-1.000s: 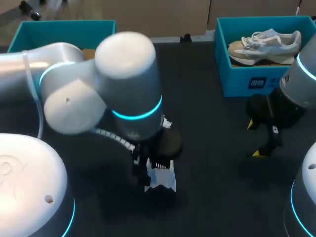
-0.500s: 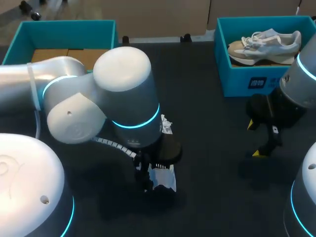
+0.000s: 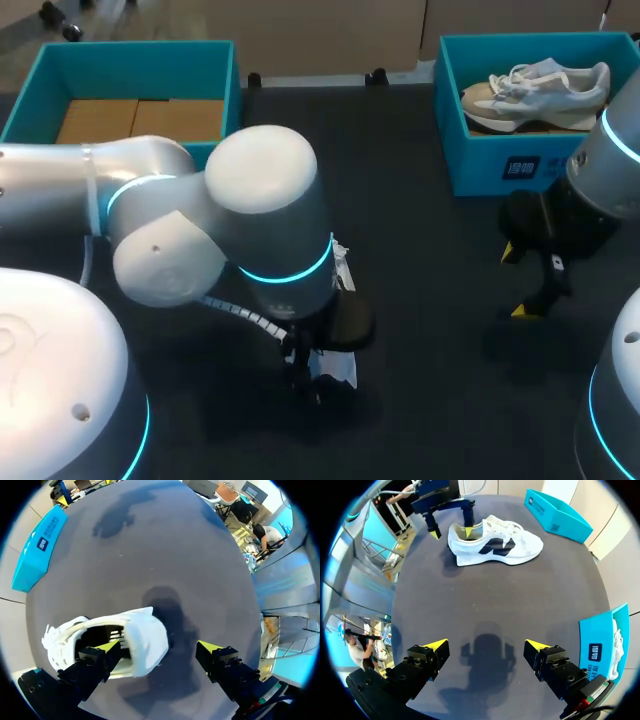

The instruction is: Take the shoe out of the shoebox, open the shoe tongue, remove and reinsert the insole, then place the shoe into the shoebox

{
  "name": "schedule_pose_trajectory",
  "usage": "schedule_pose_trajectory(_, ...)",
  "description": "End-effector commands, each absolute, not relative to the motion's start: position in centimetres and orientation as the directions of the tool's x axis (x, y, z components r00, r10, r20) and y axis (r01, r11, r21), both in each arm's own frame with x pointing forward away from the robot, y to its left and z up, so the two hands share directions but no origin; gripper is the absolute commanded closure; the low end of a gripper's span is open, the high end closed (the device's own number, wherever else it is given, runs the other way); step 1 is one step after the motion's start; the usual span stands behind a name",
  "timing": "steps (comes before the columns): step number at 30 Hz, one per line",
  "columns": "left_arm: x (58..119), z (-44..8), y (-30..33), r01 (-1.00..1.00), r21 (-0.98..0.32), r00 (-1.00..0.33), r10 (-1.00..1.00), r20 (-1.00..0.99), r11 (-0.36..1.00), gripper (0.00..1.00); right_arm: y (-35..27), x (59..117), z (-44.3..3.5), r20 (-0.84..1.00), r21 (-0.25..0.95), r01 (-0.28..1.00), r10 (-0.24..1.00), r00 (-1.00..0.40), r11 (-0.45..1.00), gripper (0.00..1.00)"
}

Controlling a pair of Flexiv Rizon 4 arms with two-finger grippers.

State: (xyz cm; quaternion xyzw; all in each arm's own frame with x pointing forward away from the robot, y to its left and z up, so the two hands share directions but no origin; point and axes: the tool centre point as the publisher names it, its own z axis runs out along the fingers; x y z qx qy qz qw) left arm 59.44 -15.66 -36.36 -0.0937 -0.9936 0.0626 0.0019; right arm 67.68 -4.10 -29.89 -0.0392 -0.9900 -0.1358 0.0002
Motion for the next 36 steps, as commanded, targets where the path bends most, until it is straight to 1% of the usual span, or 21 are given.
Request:
schedule_pose_trajectory(1, 59.3, -37.8, -16.5, 0.182, -0.119, -0.983, 0.183, 0.000, 0.976, 0.00, -4.1, 67.6, -30.0, 0.009, 0.270, 0.076, 0.077, -0.997, 0.960, 0.00)
schedule_pose_trajectory(5, 59.1, -38.2, -16.7, 0.155, -0.104, -0.988, 0.156, 0.002, 0.982, 0.00, -4.1, 67.6, -30.0, 0.009, 0.270, 0.076, 0.077, -0.997, 0.960, 0.00)
schedule_pose_trajectory(7, 59.0, -38.4, -16.7, 0.140, -0.096, -0.990, 0.140, -0.005, 0.985, 0.02, -4.1, 67.6, -30.0, 0.009, 0.270, 0.076, 0.077, -0.997, 0.960, 0.00)
schedule_pose_trajectory(8, 59.0, -38.6, -16.8, 0.136, -0.091, -0.991, 0.135, -0.011, 0.987, 0.05, -4.1, 67.6, -30.0, 0.009, 0.270, 0.076, 0.077, -0.997, 0.960, 0.00)
schedule_pose_trajectory(9, 59.0, -38.7, -16.8, 0.133, -0.092, -0.991, 0.132, -0.010, 0.987, 0.12, -4.1, 67.6, -30.0, 0.009, 0.270, 0.076, 0.077, -0.997, 0.960, 0.00)
schedule_pose_trajectory(11, 59.0, -38.8, -16.8, 0.125, -0.091, -0.992, 0.124, -0.007, 0.988, 0.16, -4.1, 67.6, -30.0, 0.009, 0.270, 0.076, 0.077, -0.997, 0.960, 0.00)
schedule_pose_trajectory(13, 59.0, -38.9, -16.9, 0.120, -0.091, -0.993, 0.120, -0.007, 0.989, 0.27, -4.1, 67.6, -30.0, 0.009, 0.270, 0.076, 0.077, -0.997, 0.960, 0.00)
schedule_pose_trajectory(14, 59.0, -39.0, -16.9, 0.119, -0.091, -0.993, 0.119, -0.004, 0.989, 0.35, -4.1, 67.6, -30.0, 0.009, 0.270, 0.076, 0.077, -0.997, 0.960, 0.00)
schedule_pose_trajectory(17, 58.9, -39.3, -17.0, 0.115, -0.081, -0.993, 0.115, -0.009, 0.990, 0.46, -4.1, 67.6, -30.0, 0.009, 0.270, 0.076, 0.077, -0.997, 0.960, 0.00)
schedule_pose_trajectory(18, 58.9, -39.3, -17.0, 0.114, -0.079, -0.994, 0.113, -0.011, 0.990, 0.47, -4.1, 67.6, -30.0, 0.009, 0.270, 0.076, 0.077, -0.997, 0.960, 0.00)
schedule_pose_trajectory(19, 58.9, -39.4, -17.0, 0.111, -0.077, -0.994, 0.111, -0.009, 0.991, 0.51, -4.1, 67.6, -30.0, 0.009, 0.270, 0.076, 0.077, -0.997, 0.960, 0.00)
schedule_pose_trajectory(20, 58.9, -39.5, -16.9, 0.106, -0.076, -0.994, 0.106, -0.007, 0.991, 0.56, -4.1, 67.6, -30.0, 0.009, 0.270, 0.076, 0.077, -0.997, 0.960, 0.00)
schedule_pose_trajectory(21, 59.0, -39.5, -16.9, 0.100, -0.073, -0.995, 0.100, -0.008, 0.992, 0.71, -4.1, 67.6, -30.0, 0.009, 0.270, 0.076, 0.077, -0.997, 0.960, 0.00)
schedule_pose_trajectory(22, 59.1, -39.6, -16.8, 0.099, -0.072, -0.995, 0.098, -0.006, 0.992, 0.78, -4.1, 67.6, -30.0, 0.009, 0.270, 0.076, 0.077, -0.997, 0.960, 0.00)
schedule_pose_trajectory(23, 59.2, -39.6, -16.8, 0.099, -0.070, -0.995, 0.100, 0.002, 0.993, 1.00, -4.1, 67.6, -30.0, 0.009, 0.270, 0.076, 0.077, -0.997, 0.960, 0.00)
schedule_pose_trajectory(30, 60.1, -39.2, -16.2, 0.122, -0.075, -0.991, 0.126, 0.041, 0.990, 1.00, -4.1, 67.6, -30.0, 0.009, 0.270, 0.076, 0.077, -0.997, 0.960, 0.00)
schedule_pose_trajectory(36, 61.8, -36.8, -15.5, 0.141, -0.085, -0.987, 0.146, 0.060, 0.986, 1.00, -4.1, 67.6, -30.0, 0.009, 0.270, 0.076, 0.077, -0.997, 0.960, 0.00)
